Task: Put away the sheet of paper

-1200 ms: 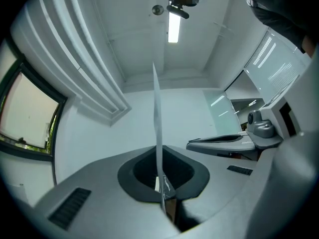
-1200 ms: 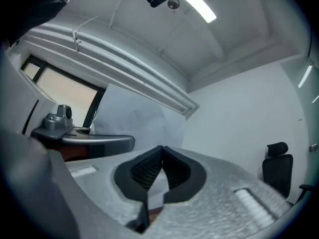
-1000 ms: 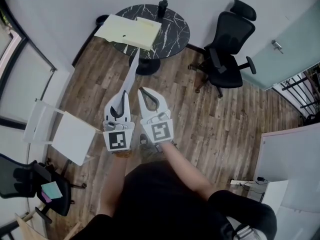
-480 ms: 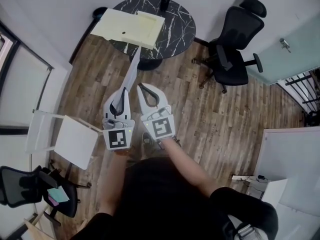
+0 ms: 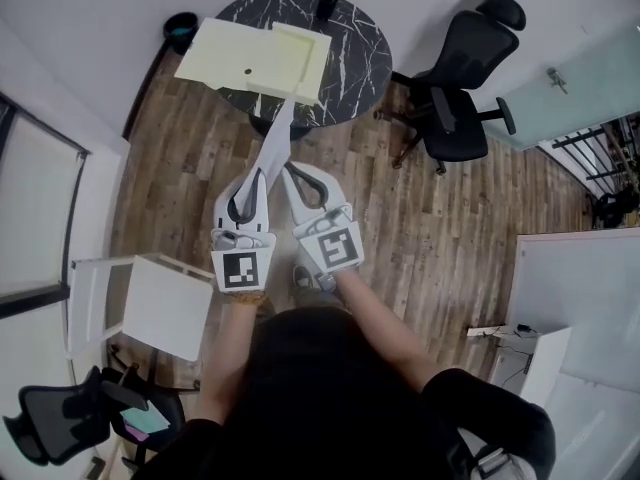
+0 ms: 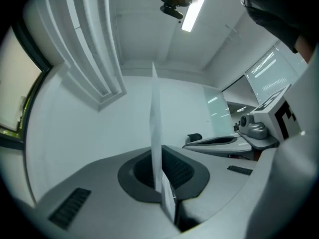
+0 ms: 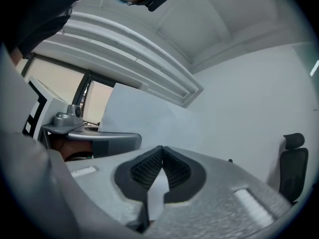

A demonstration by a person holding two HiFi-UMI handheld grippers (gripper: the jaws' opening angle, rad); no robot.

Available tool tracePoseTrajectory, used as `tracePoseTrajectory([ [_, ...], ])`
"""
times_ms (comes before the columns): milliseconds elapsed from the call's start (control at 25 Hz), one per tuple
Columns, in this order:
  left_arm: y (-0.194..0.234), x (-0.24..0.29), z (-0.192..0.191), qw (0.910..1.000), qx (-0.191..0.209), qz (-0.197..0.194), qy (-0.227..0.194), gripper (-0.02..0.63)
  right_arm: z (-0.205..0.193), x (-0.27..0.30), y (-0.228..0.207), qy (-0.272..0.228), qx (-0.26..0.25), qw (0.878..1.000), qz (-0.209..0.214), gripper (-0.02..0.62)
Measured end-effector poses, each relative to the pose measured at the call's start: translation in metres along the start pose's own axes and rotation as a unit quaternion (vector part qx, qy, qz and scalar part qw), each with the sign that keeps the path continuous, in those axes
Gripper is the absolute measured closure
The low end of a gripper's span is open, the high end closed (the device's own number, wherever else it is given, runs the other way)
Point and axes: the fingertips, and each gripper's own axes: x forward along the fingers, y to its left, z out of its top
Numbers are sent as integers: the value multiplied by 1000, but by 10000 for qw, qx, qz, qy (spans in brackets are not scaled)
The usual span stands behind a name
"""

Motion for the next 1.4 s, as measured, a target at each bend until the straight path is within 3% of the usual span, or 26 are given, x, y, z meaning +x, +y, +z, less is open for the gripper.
tracePoseTrajectory([
  [240,60,19,9,9996,-29,-238,-170,597,13,50,9,17,-152,9996,-239,597],
  [600,94,67,-5,9980,-234,-585,-107,595,-7,102,-11,265,-150,9991,-295,597],
  [920,107,160,-26,9950,-200,-968,137,595,-48,170,-83,390,21,9987,-327,597],
  [1080,113,217,-27,9920,150,-1235,225,596,-57,203,-125,206,151,9993,-272,597],
  [1400,104,312,-45,9849,426,-1624,430,596,-88,233,-217,235,503,9978,-368,597],
])
